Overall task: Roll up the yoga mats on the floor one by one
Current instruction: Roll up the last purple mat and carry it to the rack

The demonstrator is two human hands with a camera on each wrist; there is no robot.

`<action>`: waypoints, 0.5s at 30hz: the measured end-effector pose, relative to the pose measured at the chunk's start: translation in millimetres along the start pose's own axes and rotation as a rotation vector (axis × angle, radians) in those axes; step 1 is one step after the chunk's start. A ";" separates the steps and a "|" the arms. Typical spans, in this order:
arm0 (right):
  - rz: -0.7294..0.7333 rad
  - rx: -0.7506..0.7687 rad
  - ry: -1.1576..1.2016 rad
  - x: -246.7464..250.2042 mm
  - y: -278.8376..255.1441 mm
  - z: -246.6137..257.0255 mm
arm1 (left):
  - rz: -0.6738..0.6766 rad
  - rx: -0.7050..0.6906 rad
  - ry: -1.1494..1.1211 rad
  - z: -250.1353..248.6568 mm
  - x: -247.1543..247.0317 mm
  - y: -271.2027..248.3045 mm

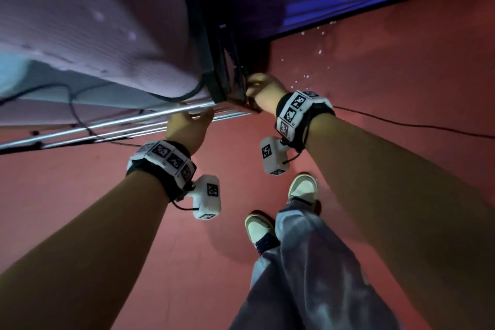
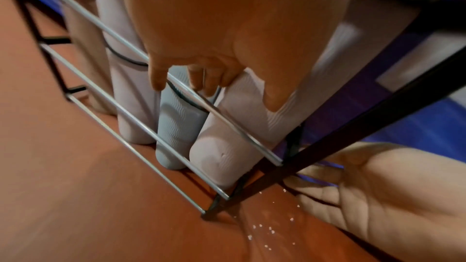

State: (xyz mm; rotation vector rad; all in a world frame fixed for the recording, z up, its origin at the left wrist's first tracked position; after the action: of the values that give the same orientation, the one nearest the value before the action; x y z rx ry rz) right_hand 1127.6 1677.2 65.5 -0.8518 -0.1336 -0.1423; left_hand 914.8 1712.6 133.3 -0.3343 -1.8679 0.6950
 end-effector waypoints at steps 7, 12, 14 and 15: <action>-0.160 0.199 0.069 37.0 -93.1 122.8 | 0.106 -0.017 -0.279 -19.3 68.9 -65.7; -0.264 0.372 0.148 56.0 -186.1 222.0 | -0.045 0.020 -0.515 -13.8 145.4 -89.8; -0.284 0.449 0.246 59.7 -220.7 259.4 | -0.204 -0.048 -0.614 -15.9 193.2 -97.8; -0.266 0.482 0.312 59.7 -232.8 275.2 | -0.281 -0.107 -0.684 -21.3 216.5 -106.3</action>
State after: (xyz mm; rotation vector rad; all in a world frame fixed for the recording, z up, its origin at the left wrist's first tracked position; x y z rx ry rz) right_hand 1128.1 1729.7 427.1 -0.3209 0.0152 -0.4702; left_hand 858.2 1749.6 365.8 0.1253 -2.5409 0.5510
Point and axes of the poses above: each hand's wrist, its own y-axis towards the middle knuckle, its own x-axis out of the back of the hand, z = x × y, the point moved 9 cm from there along y, towards the middle knuckle, and after that the axes turned 1 degree about -z, right-handed, at the moved point
